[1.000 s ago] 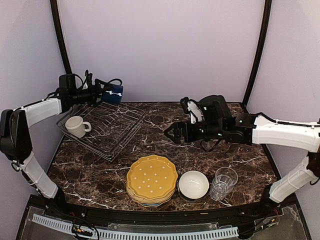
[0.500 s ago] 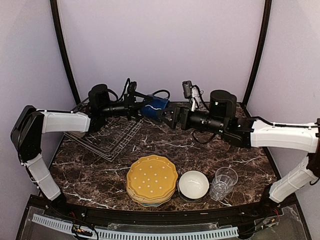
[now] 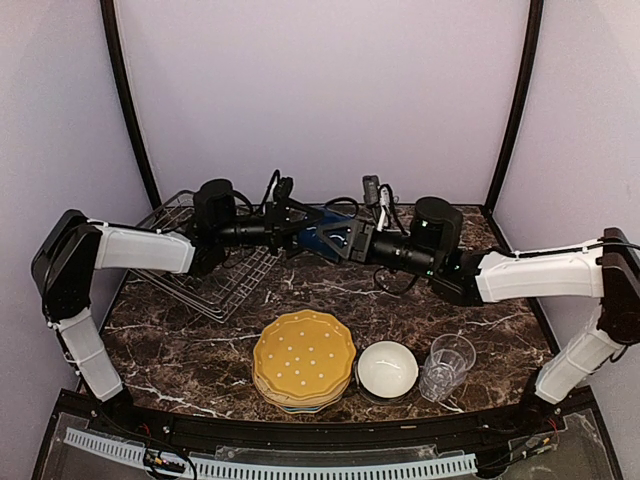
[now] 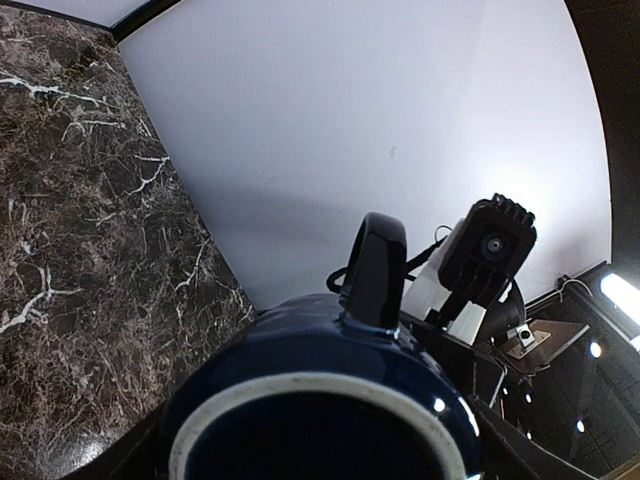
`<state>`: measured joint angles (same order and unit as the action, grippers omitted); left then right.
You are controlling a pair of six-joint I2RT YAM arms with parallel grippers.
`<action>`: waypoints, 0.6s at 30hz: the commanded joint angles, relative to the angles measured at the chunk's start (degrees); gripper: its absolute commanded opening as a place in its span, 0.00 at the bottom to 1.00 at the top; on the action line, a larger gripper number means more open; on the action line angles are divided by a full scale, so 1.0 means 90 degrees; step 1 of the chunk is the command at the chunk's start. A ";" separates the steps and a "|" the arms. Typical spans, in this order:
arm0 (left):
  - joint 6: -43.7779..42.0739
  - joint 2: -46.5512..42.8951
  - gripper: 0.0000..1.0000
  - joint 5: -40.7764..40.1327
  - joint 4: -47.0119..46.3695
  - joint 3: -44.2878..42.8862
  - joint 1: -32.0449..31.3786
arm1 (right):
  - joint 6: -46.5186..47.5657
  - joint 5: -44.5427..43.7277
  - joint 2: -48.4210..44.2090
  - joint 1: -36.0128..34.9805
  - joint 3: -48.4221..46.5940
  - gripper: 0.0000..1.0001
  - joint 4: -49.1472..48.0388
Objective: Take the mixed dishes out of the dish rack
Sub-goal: Pass from the left arm to the right
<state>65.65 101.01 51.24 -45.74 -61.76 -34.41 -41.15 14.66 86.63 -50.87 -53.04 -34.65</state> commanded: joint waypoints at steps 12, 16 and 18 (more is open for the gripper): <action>-0.1019 -0.0307 0.76 0.0107 0.0799 -0.0310 -0.0017 | -0.0252 0.0166 -0.0283 0.0182 0.0509 0.00 -0.0760; -0.2031 -0.0722 0.98 -0.0277 0.1768 -0.0370 0.0008 | 0.0145 -0.0229 -0.0777 0.0203 0.0613 0.00 -0.0051; -0.2477 -0.0887 0.99 -0.0485 0.2240 -0.0448 0.0056 | 0.0313 -0.0494 -0.1026 0.0212 0.0619 0.00 0.0479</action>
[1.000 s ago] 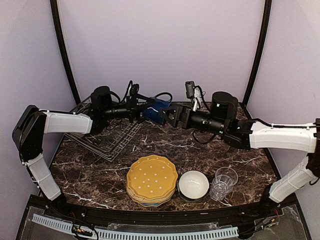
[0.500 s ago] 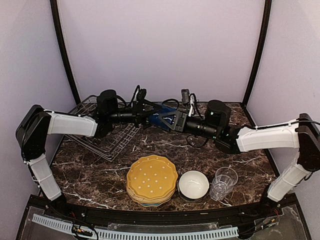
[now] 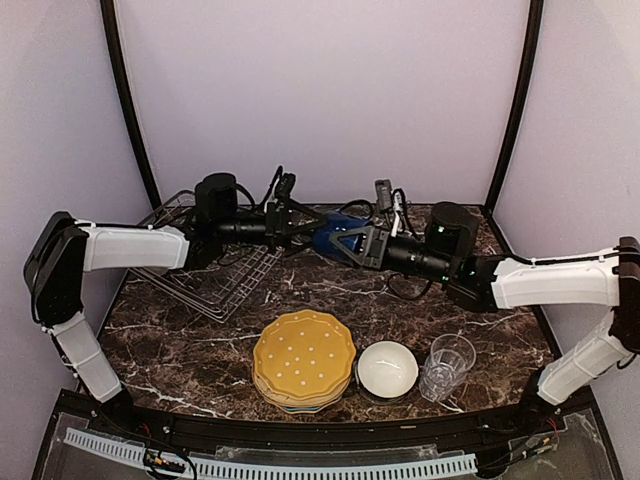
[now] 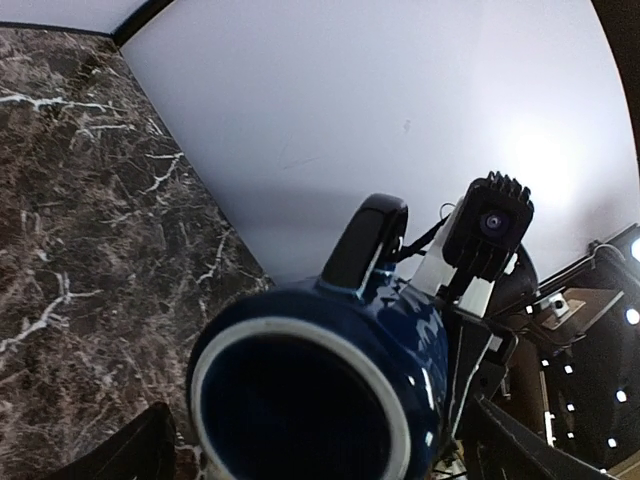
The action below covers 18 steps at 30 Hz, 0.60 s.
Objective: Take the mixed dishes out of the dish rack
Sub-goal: Pass from the left arm to the right, then place the cup at the center of the board.
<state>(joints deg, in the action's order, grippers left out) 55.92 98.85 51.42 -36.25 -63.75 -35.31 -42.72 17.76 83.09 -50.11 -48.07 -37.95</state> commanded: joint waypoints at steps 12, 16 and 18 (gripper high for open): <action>-0.2910 -0.1438 0.99 -0.2014 0.2771 -0.0389 0.0343 | 0.0922 -0.3137 -0.1521 0.0165 -0.0907 0.01 0.6696; -0.2827 -0.1379 0.99 -0.2022 0.2744 -0.0361 0.0341 | 0.0546 -0.3204 -0.1399 0.0300 -0.1170 0.02 0.8266; -0.2718 -0.1287 0.99 -0.1945 0.2700 -0.0359 0.0344 | 0.0419 -0.3092 -0.1259 0.0429 -0.1329 0.02 0.8790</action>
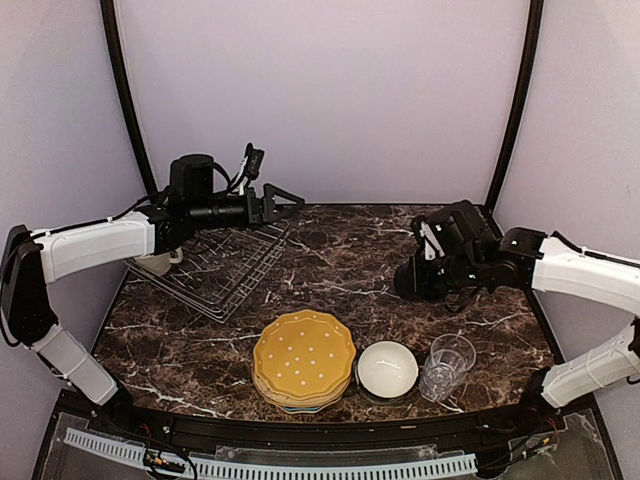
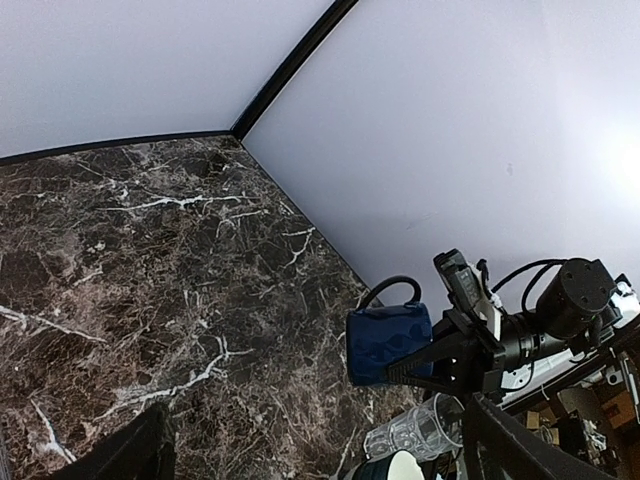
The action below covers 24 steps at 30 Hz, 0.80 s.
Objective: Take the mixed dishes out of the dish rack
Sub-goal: Place the cup at the center of the board.
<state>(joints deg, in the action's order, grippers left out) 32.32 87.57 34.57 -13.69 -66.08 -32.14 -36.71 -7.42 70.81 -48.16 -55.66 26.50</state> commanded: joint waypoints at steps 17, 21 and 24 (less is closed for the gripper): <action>-0.0073 0.0073 0.99 0.0003 0.0206 -0.0116 -0.0009 | -0.0666 -0.0430 0.2044 0.0359 -0.1159 0.00 0.2613; -0.0070 0.0103 0.99 0.0038 0.0234 -0.0149 -0.0005 | -0.0556 -0.0110 0.2348 0.0408 -0.1125 0.02 0.2457; -0.0035 0.0143 0.99 0.0117 0.0250 -0.0178 -0.0011 | -0.0524 0.0079 0.2471 0.0437 -0.1010 0.04 0.2318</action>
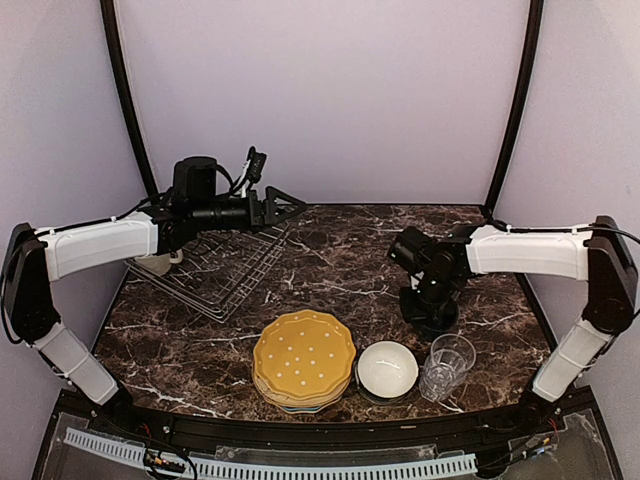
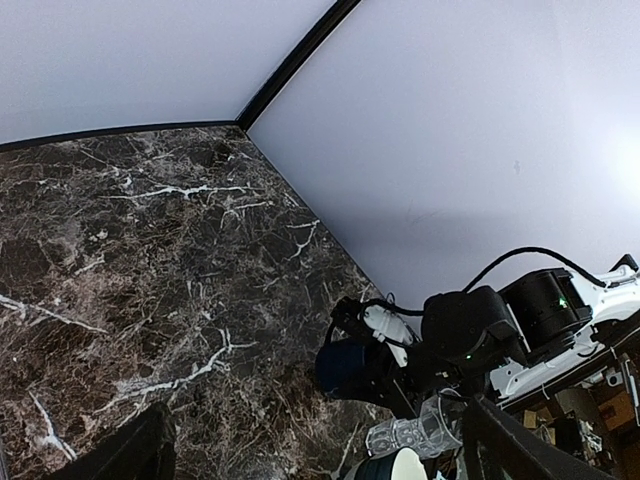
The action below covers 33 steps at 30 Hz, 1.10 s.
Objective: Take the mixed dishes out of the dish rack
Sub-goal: Place the cup at the center of the board, then grab the cup from the dish rack.
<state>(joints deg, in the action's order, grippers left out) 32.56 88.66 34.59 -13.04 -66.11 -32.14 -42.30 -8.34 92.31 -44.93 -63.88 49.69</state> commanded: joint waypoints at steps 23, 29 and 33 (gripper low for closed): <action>-0.0988 -0.0621 0.99 -0.1095 0.1158 -0.0307 0.0369 | 0.0550 0.0270 -0.0615 0.0116 -0.0343 0.51 -0.0006; 0.0278 -0.0537 0.99 -0.0537 0.0026 0.0172 0.1207 | 0.0577 0.0124 -0.1021 0.0116 -0.0317 0.62 -0.0122; -0.0198 -0.0326 0.99 -0.1104 0.1138 -0.0342 0.1364 | 0.0577 0.0118 -0.1097 0.0119 -0.0277 0.64 -0.0257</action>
<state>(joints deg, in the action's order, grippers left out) 31.31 84.82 27.46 -8.62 -66.30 -20.69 -37.34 -6.20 83.50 -44.16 -65.89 48.36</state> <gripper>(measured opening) 0.989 0.636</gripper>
